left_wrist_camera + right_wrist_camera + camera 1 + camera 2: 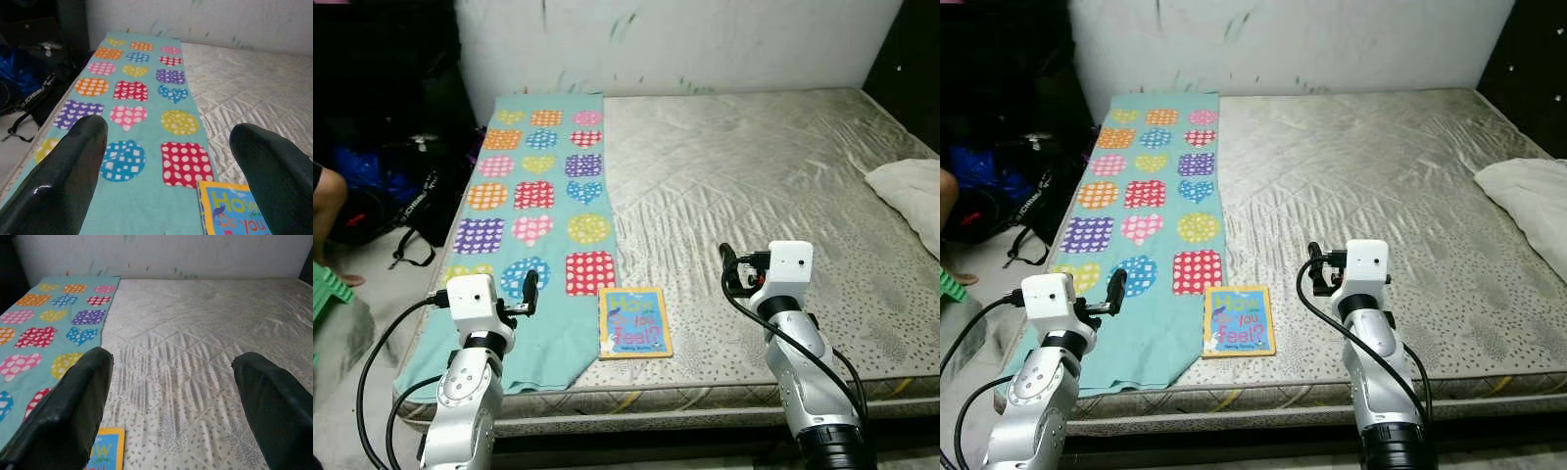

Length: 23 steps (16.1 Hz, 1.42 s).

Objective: Clean up the room

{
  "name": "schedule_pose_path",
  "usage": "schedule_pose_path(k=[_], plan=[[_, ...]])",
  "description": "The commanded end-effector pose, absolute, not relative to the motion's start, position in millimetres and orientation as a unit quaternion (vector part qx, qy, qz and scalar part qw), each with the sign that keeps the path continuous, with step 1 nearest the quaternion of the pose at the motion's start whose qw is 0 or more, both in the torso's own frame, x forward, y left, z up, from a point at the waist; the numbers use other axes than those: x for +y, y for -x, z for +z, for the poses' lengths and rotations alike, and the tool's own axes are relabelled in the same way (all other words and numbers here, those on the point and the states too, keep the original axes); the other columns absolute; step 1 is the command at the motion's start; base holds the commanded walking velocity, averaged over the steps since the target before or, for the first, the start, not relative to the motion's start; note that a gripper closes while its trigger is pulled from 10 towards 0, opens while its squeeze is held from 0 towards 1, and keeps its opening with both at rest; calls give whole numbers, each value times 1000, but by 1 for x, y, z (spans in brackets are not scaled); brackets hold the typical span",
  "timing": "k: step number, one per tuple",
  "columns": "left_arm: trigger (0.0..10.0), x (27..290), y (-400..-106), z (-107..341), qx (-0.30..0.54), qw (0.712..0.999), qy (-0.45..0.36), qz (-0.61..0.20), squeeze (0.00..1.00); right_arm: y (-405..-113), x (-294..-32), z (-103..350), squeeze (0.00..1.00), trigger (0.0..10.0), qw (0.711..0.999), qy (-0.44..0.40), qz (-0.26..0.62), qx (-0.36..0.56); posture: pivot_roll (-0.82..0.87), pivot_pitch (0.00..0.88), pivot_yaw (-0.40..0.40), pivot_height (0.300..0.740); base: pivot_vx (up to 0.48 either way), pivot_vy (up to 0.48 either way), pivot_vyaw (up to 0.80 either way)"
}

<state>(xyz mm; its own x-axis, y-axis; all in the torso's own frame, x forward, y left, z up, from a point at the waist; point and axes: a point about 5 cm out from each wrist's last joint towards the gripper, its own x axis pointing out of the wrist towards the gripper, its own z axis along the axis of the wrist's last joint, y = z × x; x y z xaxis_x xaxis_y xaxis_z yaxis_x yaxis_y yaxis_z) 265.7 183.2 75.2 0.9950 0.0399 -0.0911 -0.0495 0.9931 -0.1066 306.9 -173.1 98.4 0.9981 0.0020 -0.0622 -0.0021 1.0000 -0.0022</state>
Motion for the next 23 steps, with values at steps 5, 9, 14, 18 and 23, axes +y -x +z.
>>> schedule_pose_path(k=[5,9,14,18,23], plan=[[10000,186,-264,72,56,996,59,28,0,-310,-171,102,0,10000,1000,5,8,24,-62,0,41,740,0,0,0],[10000,188,-265,71,58,996,58,31,0,-311,-170,102,0,10000,1000,4,7,24,-58,0,45,740,0,0,0],[10000,187,-266,71,58,996,58,29,0,-312,-169,102,0,10000,1000,5,10,24,-56,0,41,740,0,0,0],[10000,187,-266,71,58,996,60,32,0,-315,-168,102,0,10000,1000,4,12,25,-52,0,37,740,0,0,0],[10000,187,-266,70,60,996,62,33,0,-313,-168,100,0,10000,1000,1,13,26,-55,0,37,740,0,55,0]])
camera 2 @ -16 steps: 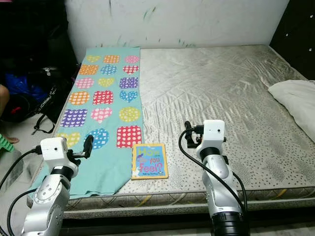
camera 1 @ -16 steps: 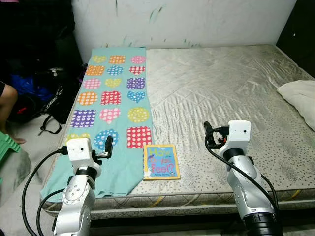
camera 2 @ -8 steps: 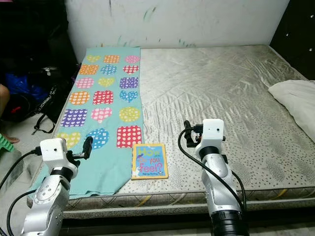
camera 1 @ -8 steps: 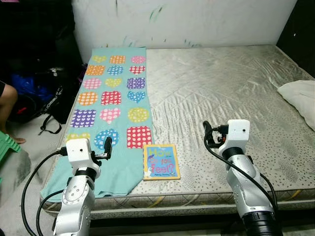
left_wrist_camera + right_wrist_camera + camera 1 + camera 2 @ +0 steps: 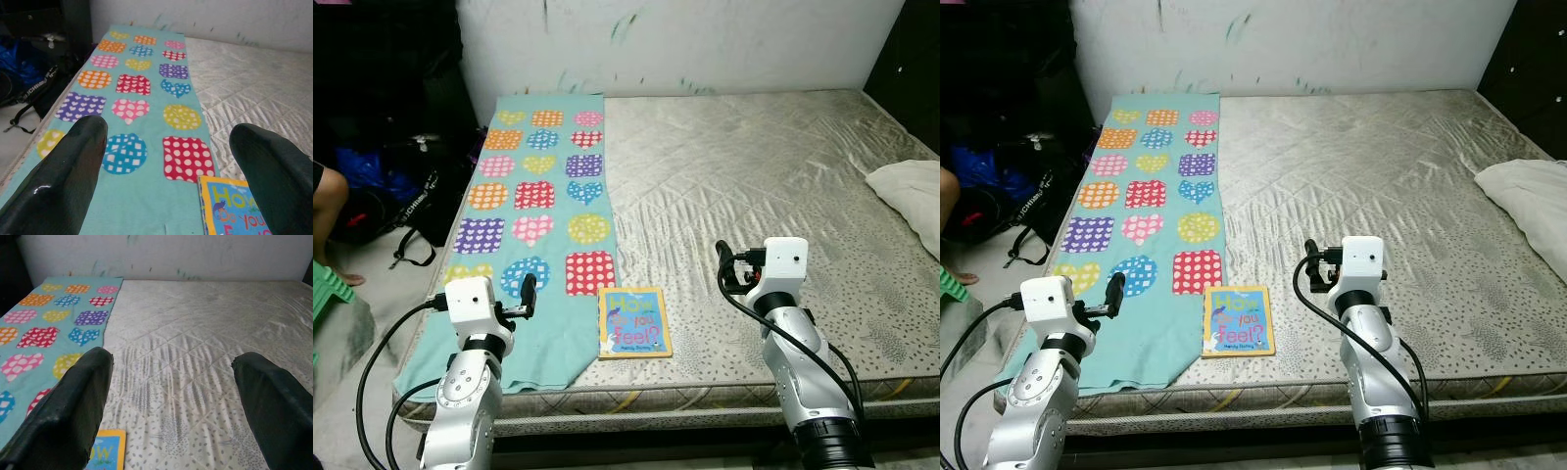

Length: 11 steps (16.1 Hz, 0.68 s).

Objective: Clean up the room

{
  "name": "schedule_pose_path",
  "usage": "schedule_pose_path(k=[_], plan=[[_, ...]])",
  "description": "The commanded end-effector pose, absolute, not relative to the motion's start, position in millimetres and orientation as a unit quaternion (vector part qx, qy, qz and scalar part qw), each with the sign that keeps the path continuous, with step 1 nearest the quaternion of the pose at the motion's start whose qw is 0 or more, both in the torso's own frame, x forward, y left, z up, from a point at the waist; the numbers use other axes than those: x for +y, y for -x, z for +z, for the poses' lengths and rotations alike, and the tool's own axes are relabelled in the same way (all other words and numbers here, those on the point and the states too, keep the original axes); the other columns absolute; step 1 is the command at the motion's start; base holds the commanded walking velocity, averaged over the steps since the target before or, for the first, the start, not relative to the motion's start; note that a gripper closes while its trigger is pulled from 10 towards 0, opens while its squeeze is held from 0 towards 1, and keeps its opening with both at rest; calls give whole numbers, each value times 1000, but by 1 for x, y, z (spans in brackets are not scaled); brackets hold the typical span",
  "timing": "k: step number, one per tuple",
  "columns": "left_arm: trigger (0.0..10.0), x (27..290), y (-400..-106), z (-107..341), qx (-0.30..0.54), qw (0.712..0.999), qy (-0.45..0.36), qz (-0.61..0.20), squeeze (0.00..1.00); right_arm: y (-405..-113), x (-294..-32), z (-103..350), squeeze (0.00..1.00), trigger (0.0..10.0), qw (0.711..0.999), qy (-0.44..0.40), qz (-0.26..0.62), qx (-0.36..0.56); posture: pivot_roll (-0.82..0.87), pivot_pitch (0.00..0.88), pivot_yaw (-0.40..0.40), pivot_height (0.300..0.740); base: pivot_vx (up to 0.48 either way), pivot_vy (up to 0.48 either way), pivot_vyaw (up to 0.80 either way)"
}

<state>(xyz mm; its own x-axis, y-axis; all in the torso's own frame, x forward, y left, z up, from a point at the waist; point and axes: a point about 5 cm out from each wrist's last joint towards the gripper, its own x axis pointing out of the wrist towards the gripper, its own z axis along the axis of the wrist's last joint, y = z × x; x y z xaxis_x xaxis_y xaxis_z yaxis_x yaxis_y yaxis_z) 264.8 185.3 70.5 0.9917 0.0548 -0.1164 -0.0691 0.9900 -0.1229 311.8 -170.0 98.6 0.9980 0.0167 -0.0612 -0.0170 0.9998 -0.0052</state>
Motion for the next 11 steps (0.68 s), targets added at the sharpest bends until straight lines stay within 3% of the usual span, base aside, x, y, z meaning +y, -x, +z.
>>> schedule_pose_path(k=[1,11], plan=[[10000,187,-266,70,61,996,62,33,0,-313,-169,100,0,10000,1000,2,12,26,-58,0,39,740,0,345,0],[10000,186,-269,71,62,996,58,30,0,-314,-169,101,0,10000,1000,4,11,26,-63,0,42,740,0,455,0]])
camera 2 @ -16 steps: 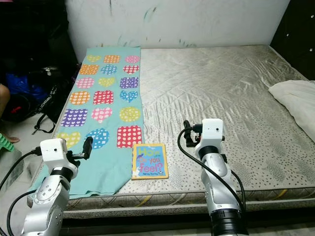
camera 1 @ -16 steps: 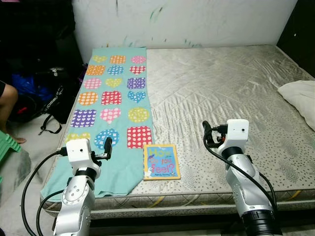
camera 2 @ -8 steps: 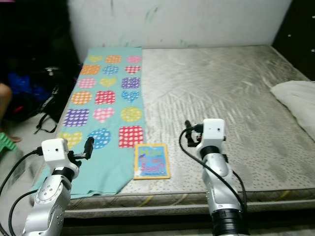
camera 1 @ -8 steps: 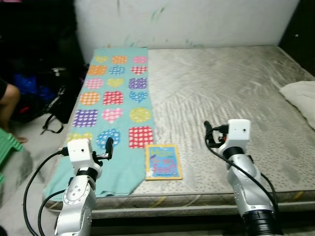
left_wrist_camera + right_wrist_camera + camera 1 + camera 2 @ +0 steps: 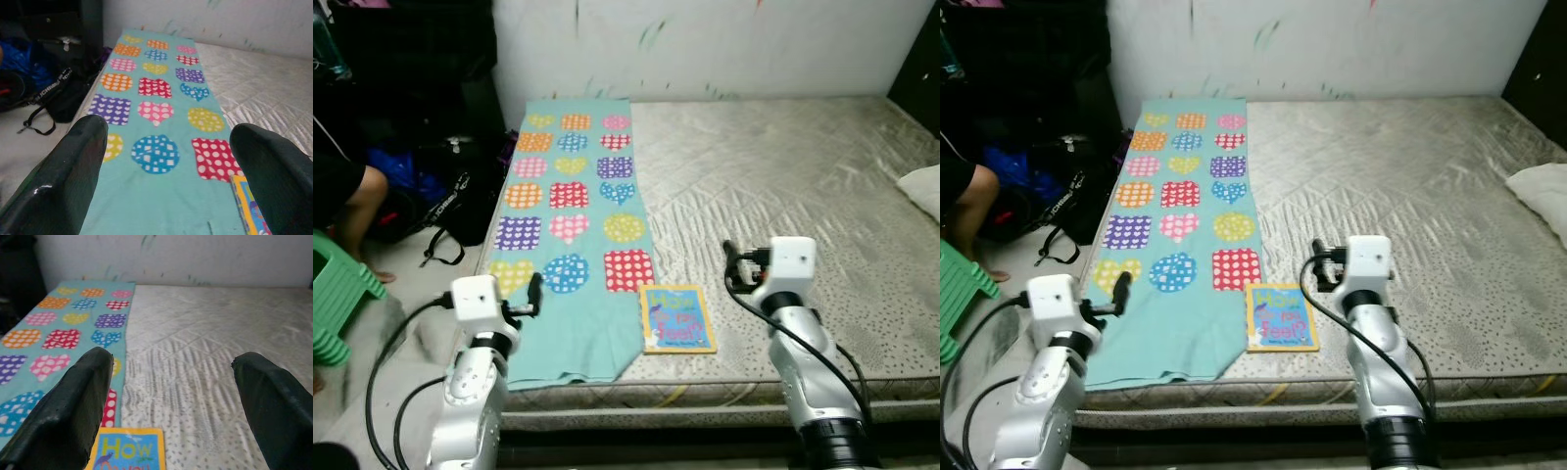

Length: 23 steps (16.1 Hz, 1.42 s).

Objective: Clean up the room

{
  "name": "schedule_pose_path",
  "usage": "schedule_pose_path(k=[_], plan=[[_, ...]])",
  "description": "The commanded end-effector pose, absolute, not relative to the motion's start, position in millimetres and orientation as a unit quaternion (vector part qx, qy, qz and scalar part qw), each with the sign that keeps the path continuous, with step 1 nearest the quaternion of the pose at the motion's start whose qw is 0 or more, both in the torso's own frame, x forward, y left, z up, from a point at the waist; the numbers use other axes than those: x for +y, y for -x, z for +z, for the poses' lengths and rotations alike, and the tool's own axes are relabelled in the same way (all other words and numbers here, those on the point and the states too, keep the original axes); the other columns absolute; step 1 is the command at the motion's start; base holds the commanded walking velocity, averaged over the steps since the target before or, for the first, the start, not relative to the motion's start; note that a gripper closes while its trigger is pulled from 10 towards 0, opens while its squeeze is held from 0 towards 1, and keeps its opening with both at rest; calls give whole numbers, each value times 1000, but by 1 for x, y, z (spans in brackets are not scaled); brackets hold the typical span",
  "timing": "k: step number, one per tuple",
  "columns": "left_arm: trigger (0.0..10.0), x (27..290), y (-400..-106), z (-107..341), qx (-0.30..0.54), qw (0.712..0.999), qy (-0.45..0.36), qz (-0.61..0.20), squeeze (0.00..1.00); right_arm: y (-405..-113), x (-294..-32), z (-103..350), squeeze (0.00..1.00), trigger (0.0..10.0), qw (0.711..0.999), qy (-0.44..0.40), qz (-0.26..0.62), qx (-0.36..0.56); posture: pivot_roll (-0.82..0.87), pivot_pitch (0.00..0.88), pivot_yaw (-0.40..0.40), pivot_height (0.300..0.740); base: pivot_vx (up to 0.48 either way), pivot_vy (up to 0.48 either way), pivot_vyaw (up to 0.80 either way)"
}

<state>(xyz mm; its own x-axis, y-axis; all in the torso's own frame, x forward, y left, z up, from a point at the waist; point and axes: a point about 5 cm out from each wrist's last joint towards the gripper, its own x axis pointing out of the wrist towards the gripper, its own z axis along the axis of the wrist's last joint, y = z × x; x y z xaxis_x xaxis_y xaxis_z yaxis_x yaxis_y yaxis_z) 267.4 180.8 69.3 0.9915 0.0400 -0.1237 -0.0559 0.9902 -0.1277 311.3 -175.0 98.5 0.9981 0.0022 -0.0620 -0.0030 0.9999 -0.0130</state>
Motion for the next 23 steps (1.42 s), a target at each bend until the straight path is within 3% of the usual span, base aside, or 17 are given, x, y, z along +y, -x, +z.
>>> schedule_pose_path(k=[1,4,15,20,23], plan=[[10000,186,-269,70,62,996,58,30,0,-314,-170,101,0,10000,1000,5,10,25,-63,0,42,740,0,450,0],[10000,186,-270,70,63,996,60,30,0,-315,-170,103,0,10000,1000,8,10,23,-67,0,40,740,0,420,0],[10000,182,-269,72,54,996,75,9,0,-313,-167,103,0,10000,999,17,23,20,-75,0,42,740,0,0,0],[10000,180,-269,73,51,995,84,-4,0,-312,-167,103,0,10000,999,15,25,20,-75,0,41,740,0,0,-764],[10000,178,-269,74,49,995,87,-10,0,-314,-166,104,0,10000,999,15,26,19,-75,0,41,740,0,0,-133]])
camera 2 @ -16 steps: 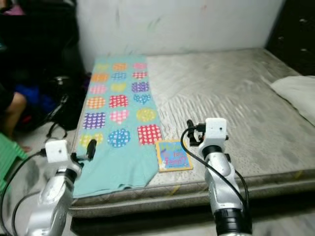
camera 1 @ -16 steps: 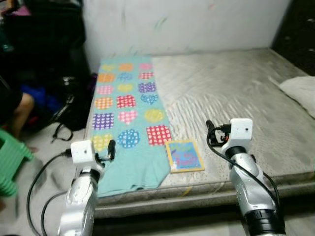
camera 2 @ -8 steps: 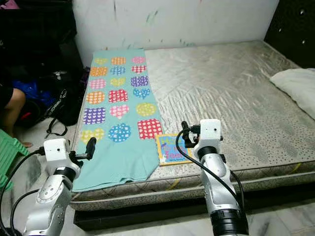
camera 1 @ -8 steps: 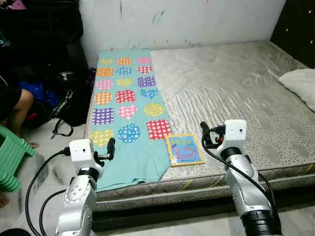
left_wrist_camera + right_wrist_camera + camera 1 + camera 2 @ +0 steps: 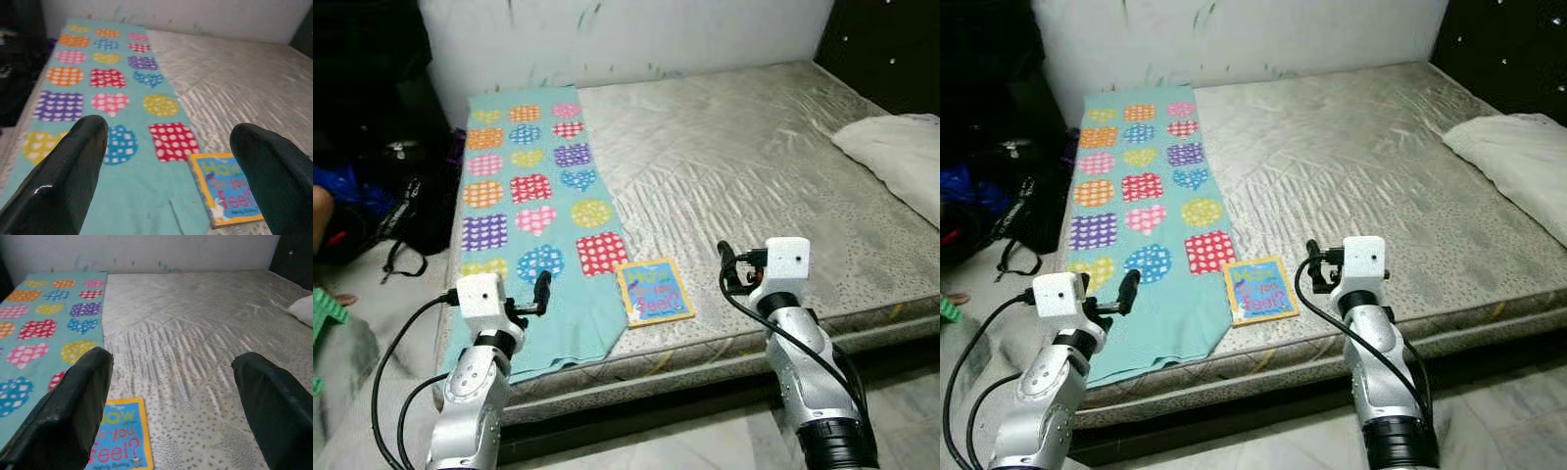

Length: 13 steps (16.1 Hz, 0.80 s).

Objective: Clean up the room

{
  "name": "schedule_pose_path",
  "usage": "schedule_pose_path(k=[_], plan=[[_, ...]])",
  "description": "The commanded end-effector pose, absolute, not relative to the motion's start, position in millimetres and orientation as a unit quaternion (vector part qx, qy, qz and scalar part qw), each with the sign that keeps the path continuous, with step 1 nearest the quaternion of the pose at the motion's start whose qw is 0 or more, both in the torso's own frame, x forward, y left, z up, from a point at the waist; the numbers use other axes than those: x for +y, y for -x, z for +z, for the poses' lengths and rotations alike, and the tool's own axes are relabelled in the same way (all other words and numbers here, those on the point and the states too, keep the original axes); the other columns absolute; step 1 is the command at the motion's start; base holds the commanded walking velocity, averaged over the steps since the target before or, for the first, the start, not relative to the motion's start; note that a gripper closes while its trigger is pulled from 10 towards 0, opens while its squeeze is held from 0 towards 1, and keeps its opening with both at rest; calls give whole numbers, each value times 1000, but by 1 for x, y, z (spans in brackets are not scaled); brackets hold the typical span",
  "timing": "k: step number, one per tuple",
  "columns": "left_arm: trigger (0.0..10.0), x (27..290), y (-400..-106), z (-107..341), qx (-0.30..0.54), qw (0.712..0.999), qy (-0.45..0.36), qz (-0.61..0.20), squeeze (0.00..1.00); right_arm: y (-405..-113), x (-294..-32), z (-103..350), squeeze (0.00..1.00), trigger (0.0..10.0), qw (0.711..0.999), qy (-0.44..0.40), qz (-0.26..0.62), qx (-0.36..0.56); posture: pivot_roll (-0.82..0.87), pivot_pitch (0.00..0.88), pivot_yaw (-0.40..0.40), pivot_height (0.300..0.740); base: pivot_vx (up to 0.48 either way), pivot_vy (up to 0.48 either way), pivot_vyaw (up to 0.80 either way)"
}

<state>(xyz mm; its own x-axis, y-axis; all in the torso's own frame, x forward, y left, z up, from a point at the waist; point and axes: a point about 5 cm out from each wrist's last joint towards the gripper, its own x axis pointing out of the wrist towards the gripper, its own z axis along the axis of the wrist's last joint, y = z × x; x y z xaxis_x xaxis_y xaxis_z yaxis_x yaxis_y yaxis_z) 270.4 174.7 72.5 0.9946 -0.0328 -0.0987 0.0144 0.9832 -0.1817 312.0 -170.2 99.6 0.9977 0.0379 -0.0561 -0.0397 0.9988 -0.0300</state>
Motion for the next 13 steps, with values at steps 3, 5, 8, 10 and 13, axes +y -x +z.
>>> schedule_pose_path(k=[3,5,8,10,13], plan=[[10000,178,-269,74,49,995,86,-13,0,-314,-166,103,0,10000,999,17,27,19,-71,0,41,740,0,0,0],[10000,178,-269,74,48,995,88,-17,0,-314,-166,103,0,10000,999,17,28,20,-71,0,41,740,137,0,0],[10000,177,-268,73,49,995,90,-19,0,-314,-166,103,0,10000,999,18,27,20,-73,0,40,740,315,0,0],[10000,177,-268,73,50,994,91,-19,0,-313,-167,102,0,10000,999,19,26,22,-73,0,40,740,315,0,0],[10000,177,-268,72,52,994,91,-18,0,-313,-167,101,0,10000,999,20,27,23,-73,0,40,740,320,0,0]])
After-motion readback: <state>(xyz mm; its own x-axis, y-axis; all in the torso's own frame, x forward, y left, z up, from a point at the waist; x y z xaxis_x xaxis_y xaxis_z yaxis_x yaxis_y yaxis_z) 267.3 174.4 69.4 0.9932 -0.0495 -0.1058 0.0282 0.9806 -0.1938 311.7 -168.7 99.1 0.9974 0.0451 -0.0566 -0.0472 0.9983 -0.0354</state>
